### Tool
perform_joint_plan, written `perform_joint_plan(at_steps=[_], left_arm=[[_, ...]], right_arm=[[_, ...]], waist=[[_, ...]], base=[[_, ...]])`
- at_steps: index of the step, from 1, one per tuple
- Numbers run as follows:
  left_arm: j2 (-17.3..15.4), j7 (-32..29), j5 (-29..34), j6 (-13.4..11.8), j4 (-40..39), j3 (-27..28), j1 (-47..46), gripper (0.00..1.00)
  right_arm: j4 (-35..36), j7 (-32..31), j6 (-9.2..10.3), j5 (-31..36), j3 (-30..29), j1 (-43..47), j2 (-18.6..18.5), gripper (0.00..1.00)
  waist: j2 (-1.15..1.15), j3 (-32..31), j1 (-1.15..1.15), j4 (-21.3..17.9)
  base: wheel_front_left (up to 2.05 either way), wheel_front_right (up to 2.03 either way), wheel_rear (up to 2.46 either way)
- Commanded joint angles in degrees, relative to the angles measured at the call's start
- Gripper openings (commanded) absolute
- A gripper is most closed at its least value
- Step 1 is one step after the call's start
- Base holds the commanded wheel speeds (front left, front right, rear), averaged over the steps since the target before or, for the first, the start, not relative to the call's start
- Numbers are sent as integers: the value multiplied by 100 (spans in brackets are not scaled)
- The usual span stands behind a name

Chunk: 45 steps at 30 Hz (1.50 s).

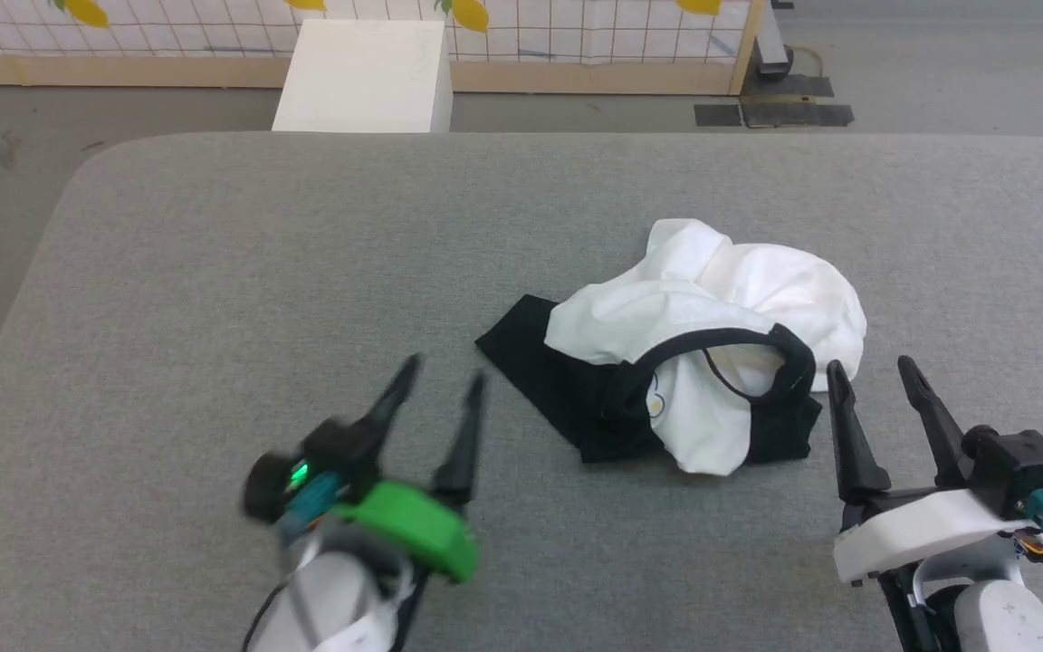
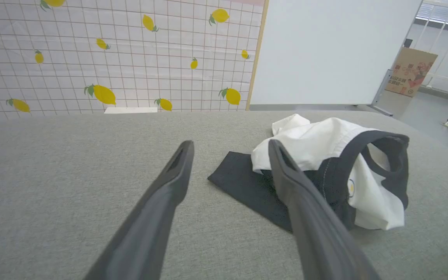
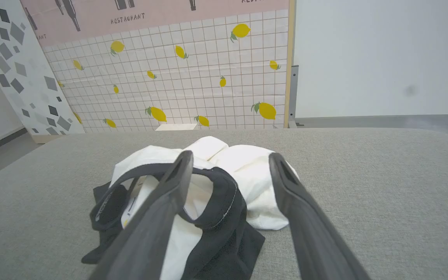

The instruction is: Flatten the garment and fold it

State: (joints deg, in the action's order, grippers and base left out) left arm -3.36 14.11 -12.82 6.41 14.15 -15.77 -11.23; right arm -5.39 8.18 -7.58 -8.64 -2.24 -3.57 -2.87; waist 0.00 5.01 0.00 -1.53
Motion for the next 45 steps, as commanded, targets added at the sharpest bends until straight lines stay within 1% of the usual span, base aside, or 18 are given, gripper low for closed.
perform_joint_plan(at_steps=[1,6,7,10,11,12,17,18,19,20,22,25,28,31,35,40,43,45], left_arm=[[24,-41,-20,35,124,-189,-291,100],[44,-321,-507,78,707,-1081,-944,100],[45,-463,-699,82,924,-1385,-1162,100],[46,-679,-966,59,1236,-1693,-1403,100],[47,-1021,-1233,-65,1565,-1887,-1576,100],[47,-1134,-1333,-128,1663,-1921,-1621,100],[47,-1418,-1580,-461,1971,-1976,-1746,100],[47,-1431,-1585,-520,2017,-1985,-1772,94],[47,-1420,-1593,-556,2045,-1982,-1789,56],[47,-1386,-1631,-589,2066,-1965,-1802,0],[47,-1306,-1677,-607,2090,-1950,-1830,0],[47,-977,-1727,-711,2051,-1831,-1884,0],[21,-476,-1803,-906,1946,-1550,-1883,0],[-127,-169,-1838,-1086,1782,-1281,-1791,0],[-513,12,-1862,-1401,1385,-817,-1437,0],[-1095,53,-1912,-1849,892,-282,-610,0],[-1312,8,-2087,-1925,694,-65,-110,0],[-1380,-22,-2156,-1970,617,8,112,0]], right_arm=[[-20,52,9,-52,23,-73,0,100],[-61,90,9,-99,115,-123,0,100],[-84,109,9,-109,133,-145,0,100],[-129,147,9,-129,139,-170,0,100],[-173,178,9,-141,150,-182,0,100],[-184,188,9,-146,153,-186,0,100],[-238,225,9,-154,161,-204,0,100],[-248,230,9,-152,157,-204,0,100],[-256,235,9,-151,152,-203,0,100],[-265,240,9,-152,147,-199,0,100],[-277,243,9,-151,147,-194,0,100],[-284,240,9,-131,151,-181,0,100],[-272,225,9,-115,163,-159,0,100],[-247,201,9,-97,152,-131,0,100],[-190,159,9,-77,151,-90,0,100],[-135,115,9,-69,141,-45,0,100],[-128,50,9,-59,129,-26,0,100],[-127,-19,9,-64,105,-10,0,100]], waist=[[0,36,0,-44],[0,146,0,-227],[0,191,0,-322],[0,241,0,-460],[0,281,0,-591],[0,292,0,-629],[0,294,0,-726],[0,287,0,-731],[0,278,0,-730],[0,263,0,-725],[0,229,0,-697],[0,172,0,-619],[0,106,0,-518],[0,46,0,-399],[0,-3,0,-235],[0,-1,0,-43],[0,49,0,91],[0,81,0,182]], base=[[0,0,0],[0,0,0],[0,0,0],[0,0,0],[0,0,0],[0,0,0],[0,0,0],[0,0,0],[0,0,0],[0,0,0],[0,0,0],[0,0,0],[0,0,0],[0,0,0],[0,0,0],[0,0,0],[0,0,0],[0,0,0]])
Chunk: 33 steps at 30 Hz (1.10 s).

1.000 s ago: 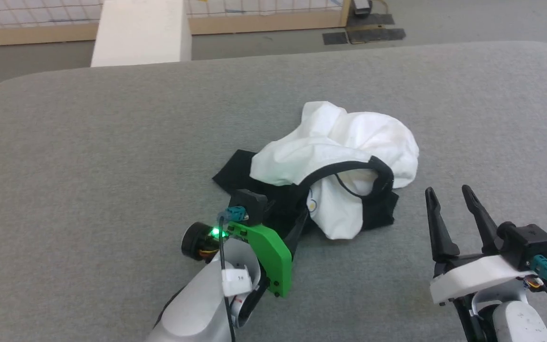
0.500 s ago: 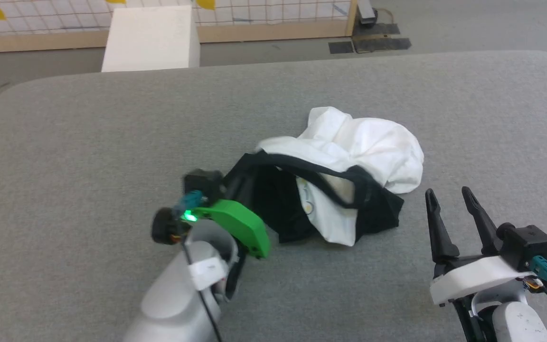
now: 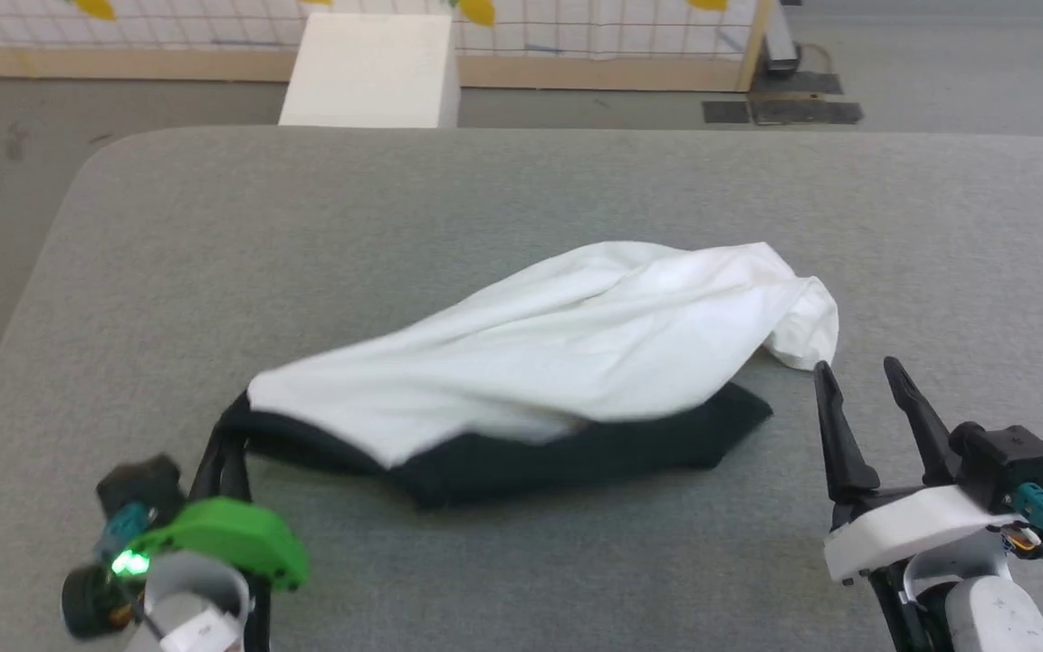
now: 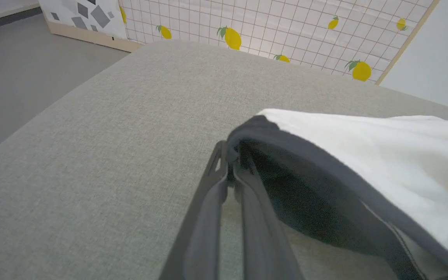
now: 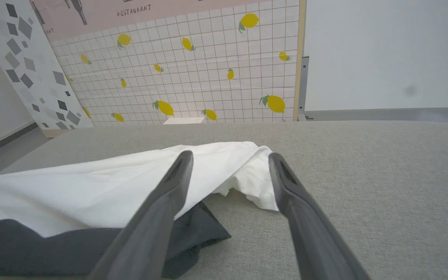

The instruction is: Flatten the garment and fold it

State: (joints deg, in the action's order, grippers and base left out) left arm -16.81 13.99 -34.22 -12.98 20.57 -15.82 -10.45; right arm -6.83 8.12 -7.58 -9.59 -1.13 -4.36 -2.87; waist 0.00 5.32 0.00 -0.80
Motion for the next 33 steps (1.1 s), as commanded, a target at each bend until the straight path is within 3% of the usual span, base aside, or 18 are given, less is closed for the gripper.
perform_joint_plan(at_steps=[1,2,4,11,17,22,26,27,28,29,33], left_arm=[[-28,-49,-94,-57,-72,57,165,0],[-15,-99,-156,-57,-102,71,256,24],[7,-210,-263,-16,-149,56,405,100],[83,-144,-451,85,-195,132,642,100],[177,91,63,35,-643,446,509,100],[687,98,991,394,-1541,945,481,100],[1064,99,1423,774,-1718,1212,507,100],[1122,99,1479,853,-1708,1254,511,100],[1182,99,1542,939,-1686,1304,514,100],[1221,100,1586,998,-1669,1347,512,100],[1331,100,1704,1188,-1549,1527,534,100]], right_arm=[[0,-96,9,32,-4,77,0,100],[-17,-182,9,42,5,85,0,100],[-29,-360,9,54,21,85,0,100],[-118,-1584,9,240,-24,117,0,100],[-244,-2604,9,195,-202,-8,0,100],[-349,-3180,9,167,-208,-257,0,100],[-546,-3764,9,256,-116,-347,0,100],[-580,-3902,9,261,-82,-354,0,64],[-585,-4019,9,258,-49,-364,0,9],[-565,-4060,9,240,-44,-372,0,0],[-291,-3771,9,259,-274,-417,0,0]], waist=[[0,67,0,160],[0,86,0,206],[0,137,0,307],[0,289,0,645],[0,507,0,987],[0,744,0,1226],[0,846,0,1324],[0,854,0,1332],[0,861,0,1337],[0,864,0,1334],[0,794,0,1229]], base=[[0,0,0],[0,0,0],[0,0,0],[0,0,0],[0,0,0],[0,0,0],[0,0,0],[0,0,0],[0,0,0],[0,0,0],[0,0,0]])
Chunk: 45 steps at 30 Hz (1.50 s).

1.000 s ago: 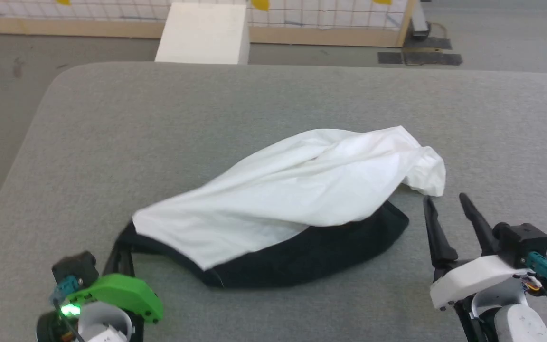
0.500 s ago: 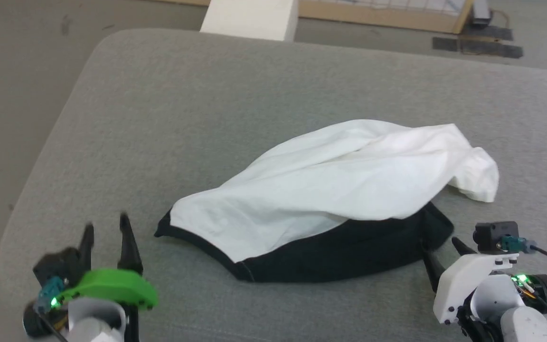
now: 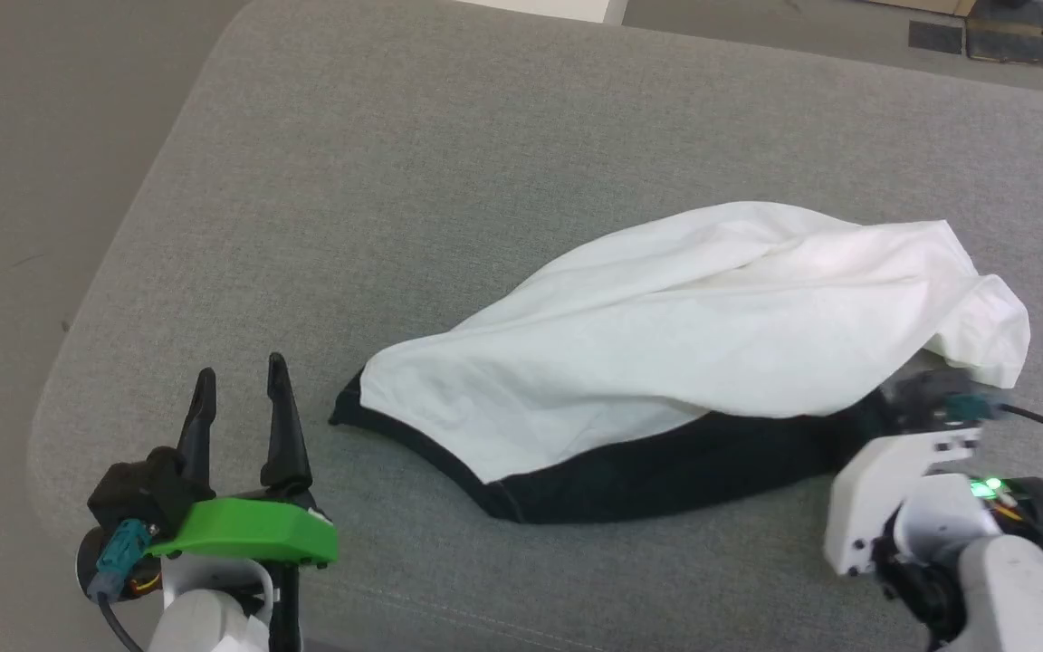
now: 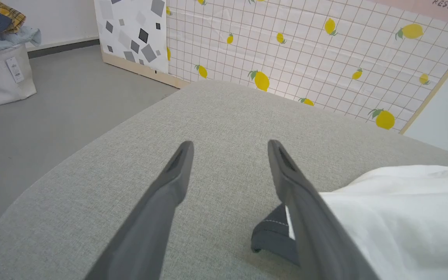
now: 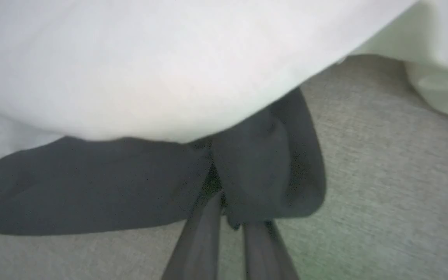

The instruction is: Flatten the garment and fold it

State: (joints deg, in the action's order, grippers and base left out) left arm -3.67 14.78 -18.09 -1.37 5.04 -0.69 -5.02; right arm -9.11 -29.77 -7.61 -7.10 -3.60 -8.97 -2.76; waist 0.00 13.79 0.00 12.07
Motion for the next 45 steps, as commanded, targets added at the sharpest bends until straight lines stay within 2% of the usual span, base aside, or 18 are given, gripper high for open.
perform_joint_plan(at_steps=[1,7,13,17,21,22,23,24,25,27,30,33,36,40,45], left_arm=[[32,21,123,61,39,50,1,100],[68,21,283,203,189,208,62,100],[76,21,372,318,265,220,68,100],[78,21,350,365,338,129,58,100],[78,21,344,399,423,-13,71,100],[79,21,340,411,460,-62,72,100],[79,21,339,421,489,-100,67,100],[79,21,311,440,537,-152,57,100],[79,21,280,452,575,-196,43,100],[79,21,233,483,669,-330,-10,100],[79,1,91,550,876,-711,-155,100],[79,-185,-46,578,1060,-1135,-417,100],[79,-556,-266,564,1281,-1601,-761,100],[79,-1199,-427,374,1716,-2069,-1236,100],[79,-1971,-574,210,2262,-2504,-1754,100]], right_arm=[[44,187,12,5,-179,34,-11,0],[857,1004,12,376,-1460,54,-11,0],[1317,1286,12,616,-2796,129,-11,0],[966,1085,12,598,-3612,256,-11,0],[247,771,12,463,-3944,412,-11,0],[15,716,12,402,-3950,432,-11,0],[-174,675,12,335,-3934,442,-11,20],[-351,694,12,290,-3878,453,-11,67],[-447,771,12,266,-3858,447,-11,100],[-570,1081,12,235,-3787,418,-11,100],[-457,1938,12,301,-3542,386,-11,100],[-173,2790,12,358,-3067,400,-11,100],[21,3366,12,229,-2458,434,-11,100],[153,3631,12,30,-1726,463,-11,100],[226,3654,12,-205,-1081,442,-11,100]], waist=[[0,-88,0,-102],[0,-358,0,-417],[0,-512,0,-713],[0,-556,0,-866],[0,-584,0,-998],[0,-592,0,-1038],[0,-599,0,-1070],[0,-609,0,-1109],[0,-617,0,-1140],[0,-630,0,-1197],[0,-633,0,-1277],[0,-586,0,-1357],[0,-527,0,-1460],[0,-463,0,-1607],[0,-384,0,-1754]], base=[[0,0,0],[0,0,0],[0,0,0],[0,0,0],[0,0,0],[0,0,0],[0,0,0],[0,0,0],[0,0,0],[0,0,0],[0,0,0],[0,0,0],[0,0,0],[0,0,0],[0,0,0]])
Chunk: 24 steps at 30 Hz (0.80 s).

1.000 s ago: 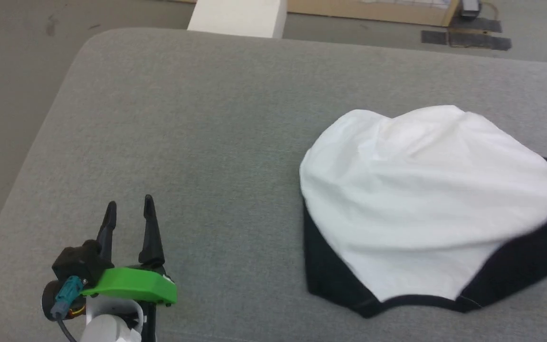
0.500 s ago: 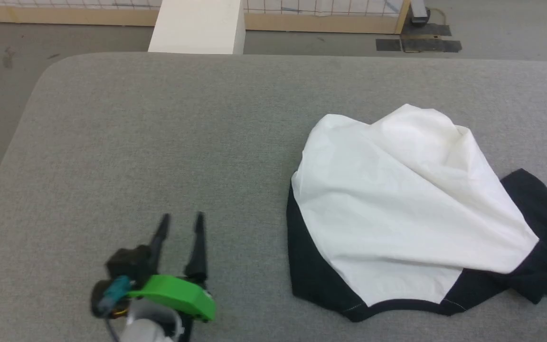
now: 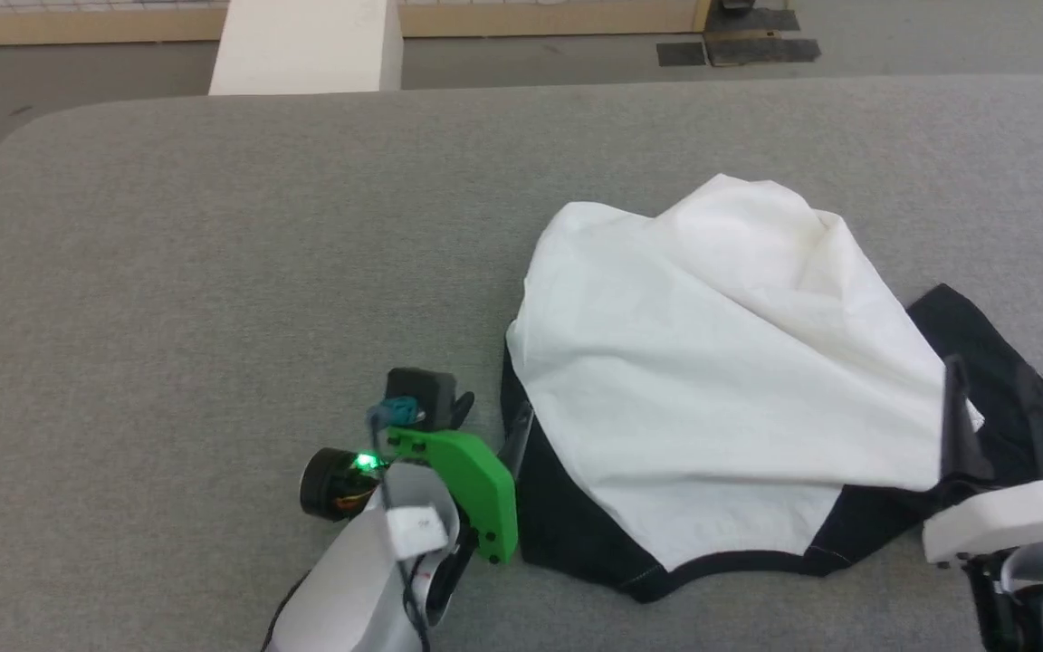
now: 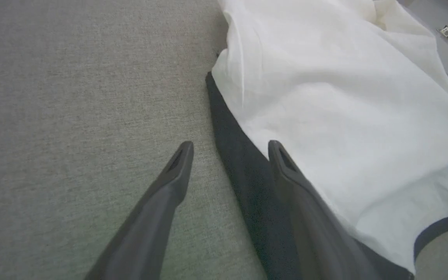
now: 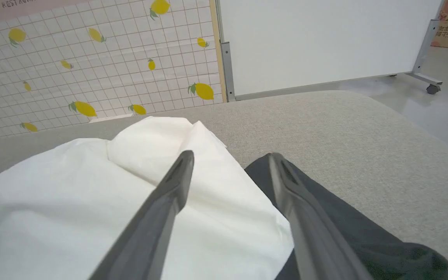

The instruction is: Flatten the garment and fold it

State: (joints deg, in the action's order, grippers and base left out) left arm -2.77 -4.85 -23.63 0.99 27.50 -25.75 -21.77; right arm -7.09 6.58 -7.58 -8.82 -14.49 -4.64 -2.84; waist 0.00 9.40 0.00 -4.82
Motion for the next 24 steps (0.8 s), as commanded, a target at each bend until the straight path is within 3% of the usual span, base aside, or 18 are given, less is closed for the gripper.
perform_joint_plan(at_steps=[1,4,8,9,10,11,15,20,24], left_arm=[[-11,-202,-34,-87,137,-72,-167,100],[-11,-763,-38,-201,447,-259,-341,100],[-11,-1496,-215,-63,695,-528,-425,100],[-11,-1638,-274,-1,711,-600,-425,74],[-11,-1713,-307,32,712,-645,-424,29],[-11,-1747,-327,50,702,-685,-424,0],[-34,-1272,-297,-119,558,-563,-423,0],[-251,-213,-290,-612,288,-11,-353,0],[-572,304,-358,-978,62,481,-190,0]], right_arm=[[47,18,9,-57,106,7,-4,100],[106,5,9,-116,289,13,-4,100],[165,-11,9,-192,411,29,-4,100],[174,-19,9,-200,434,33,-4,100],[178,-27,9,-203,452,36,-4,100],[182,-38,9,-206,470,40,-4,100],[192,-70,9,-212,538,24,-4,100],[208,-97,9,-182,607,-14,-4,100],[218,-131,9,-148,674,-28,-4,100]], waist=[[0,75,0,-92],[0,132,0,-132],[0,187,0,-141],[0,200,0,-128],[0,208,0,-113],[0,216,0,-82],[0,231,0,56],[0,199,0,296],[0,148,0,507]], base=[[0,0,0],[0,0,0],[0,0,0],[0,0,0],[0,0,0],[0,0,0],[0,0,0],[0,0,0],[0,0,0]])
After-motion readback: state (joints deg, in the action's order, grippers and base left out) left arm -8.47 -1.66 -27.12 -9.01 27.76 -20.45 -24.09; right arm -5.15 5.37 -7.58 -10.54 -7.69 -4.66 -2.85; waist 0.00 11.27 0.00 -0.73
